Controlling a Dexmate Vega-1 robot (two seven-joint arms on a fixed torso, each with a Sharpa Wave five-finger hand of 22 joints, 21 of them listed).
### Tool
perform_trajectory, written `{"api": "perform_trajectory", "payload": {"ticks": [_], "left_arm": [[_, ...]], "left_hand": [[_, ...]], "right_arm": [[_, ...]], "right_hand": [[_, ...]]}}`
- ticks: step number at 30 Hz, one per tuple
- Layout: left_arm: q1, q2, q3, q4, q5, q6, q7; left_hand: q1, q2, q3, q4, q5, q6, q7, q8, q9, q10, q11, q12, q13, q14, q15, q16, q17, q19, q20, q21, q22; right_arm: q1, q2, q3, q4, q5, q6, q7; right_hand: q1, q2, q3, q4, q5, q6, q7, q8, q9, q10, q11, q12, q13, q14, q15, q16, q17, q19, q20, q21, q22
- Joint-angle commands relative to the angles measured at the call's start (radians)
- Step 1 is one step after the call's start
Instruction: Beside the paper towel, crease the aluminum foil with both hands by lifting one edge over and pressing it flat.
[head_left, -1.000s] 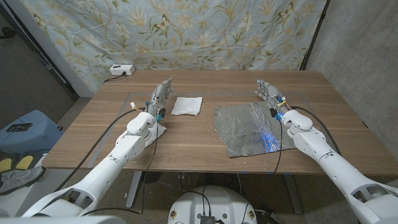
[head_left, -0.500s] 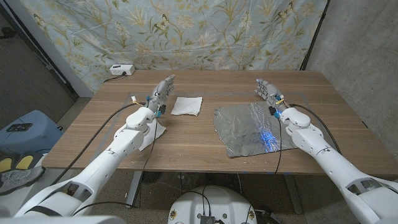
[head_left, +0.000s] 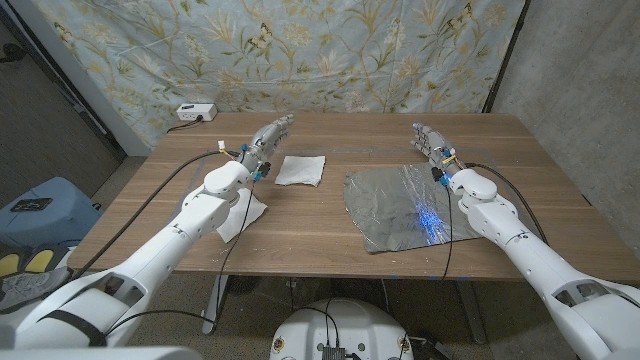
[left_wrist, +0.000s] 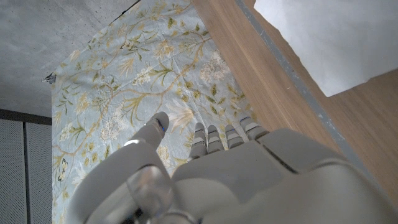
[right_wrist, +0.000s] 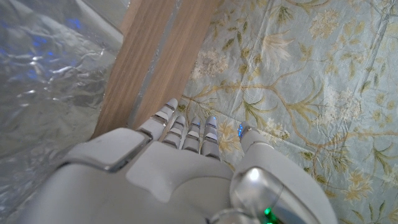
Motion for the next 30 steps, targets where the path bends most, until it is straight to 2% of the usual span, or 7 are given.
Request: {"api": "perform_trajectory", "payload": {"ticks": [1, 3, 8, 11, 19, 24, 30], "left_arm": [[-0.091, 0.036, 0.085, 0.034, 0.034, -0.031, -0.078], [-0.106, 0.038, 0.097, 0.044, 0.032, -0.043, -0.093], [-0.14, 0.056, 0.139, 0.053, 0.055, -0.068, -0.12], [-0.17, 0.072, 0.169, 0.065, 0.05, -0.072, -0.18], [-0.209, 0.102, 0.231, 0.065, 0.072, -0.105, -0.206], [-0.238, 0.106, 0.269, 0.094, 0.08, -0.153, -0.234], [-0.277, 0.116, 0.322, 0.122, 0.115, -0.217, -0.248]], "left_hand": [[0.029, -0.009, 0.001, -0.038, 0.014, -0.016, -0.001, -0.003, 0.003, -0.006, -0.005, 0.002, 0.002, -0.01, -0.008, -0.003, 0.004, 0.004, -0.004, -0.011, 0.001], [0.039, -0.015, 0.0, -0.053, 0.017, -0.025, 0.001, -0.005, 0.003, -0.015, 0.001, -0.001, 0.003, -0.016, -0.004, -0.004, 0.004, -0.001, -0.005, -0.018, 0.001], [0.048, -0.021, -0.006, -0.067, 0.02, -0.037, 0.004, -0.007, 0.003, -0.024, 0.002, -0.003, 0.003, -0.026, 0.0, -0.005, 0.005, -0.007, -0.001, -0.028, 0.002], [0.057, -0.022, -0.015, -0.075, 0.024, -0.068, 0.002, -0.012, 0.003, -0.057, 0.008, -0.012, 0.004, -0.053, 0.012, -0.009, 0.006, -0.022, 0.002, -0.043, 0.003], [0.064, -0.022, -0.023, -0.078, 0.025, -0.085, -0.004, -0.011, 0.003, -0.074, 0.002, -0.012, 0.004, -0.066, 0.01, -0.007, 0.006, -0.031, -0.001, -0.054, 0.004], [0.066, -0.024, -0.03, -0.079, 0.025, -0.074, 0.021, -0.004, 0.003, -0.072, 0.002, -0.008, 0.005, -0.066, 0.008, -0.004, 0.006, -0.02, -0.008, -0.055, 0.004], [0.07, -0.025, -0.035, -0.079, 0.026, -0.086, 0.021, -0.007, 0.003, -0.081, -0.004, -0.009, 0.005, -0.07, 0.006, -0.004, 0.007, -0.02, -0.014, -0.058, 0.004]], "right_arm": [[0.016, -0.005, -0.007, 0.002, -0.022, -0.008, -0.02], [0.019, -0.006, -0.008, 0.003, -0.025, -0.009, -0.022], [0.024, -0.009, -0.01, 0.003, -0.031, -0.013, -0.03], [0.026, -0.011, -0.011, 0.001, -0.031, -0.02, -0.031], [0.02, -0.02, -0.012, -0.018, -0.041, -0.037, -0.052], [0.018, -0.02, -0.012, -0.023, -0.04, -0.044, -0.061], [0.014, -0.031, -0.013, -0.039, -0.05, -0.06, -0.082]], "right_hand": [[0.013, -0.001, 0.001, -0.009, 0.0, -0.001, 0.0, 0.0, 0.002, -0.002, 0.001, 0.001, 0.001, -0.006, -0.053, 0.007, 0.0, -0.002, -0.085, 0.001, 0.003], [0.014, -0.001, 0.002, -0.01, -0.001, -0.001, 0.0, 0.0, 0.002, -0.002, 0.001, 0.001, 0.001, -0.006, -0.052, 0.007, 0.0, -0.002, -0.084, 0.001, 0.003], [0.015, -0.001, 0.002, -0.011, -0.001, -0.002, 0.002, 0.0, 0.002, -0.002, 0.001, 0.001, 0.001, -0.006, -0.054, 0.007, 0.0, -0.002, -0.085, 0.001, 0.003], [0.016, -0.001, 0.003, -0.011, -0.001, -0.003, 0.003, 0.0, 0.002, -0.003, 0.0, 0.001, 0.001, -0.007, -0.053, 0.007, 0.0, -0.002, -0.084, 0.001, 0.003], [0.017, -0.001, 0.003, -0.013, -0.002, -0.004, 0.005, 0.0, 0.002, -0.006, 0.005, 0.001, 0.001, -0.009, -0.052, 0.007, 0.0, -0.003, -0.083, 0.001, 0.003], [0.018, -0.001, 0.004, -0.014, -0.002, -0.006, 0.006, -0.001, 0.002, -0.007, 0.003, 0.0, 0.001, -0.01, -0.052, 0.007, 0.0, -0.004, -0.083, 0.001, 0.003], [0.019, 0.0, 0.004, -0.015, -0.003, -0.007, 0.006, -0.001, 0.002, -0.008, 0.003, 0.001, 0.001, -0.01, -0.052, 0.008, 0.0, -0.004, -0.083, 0.002, 0.003]]}}
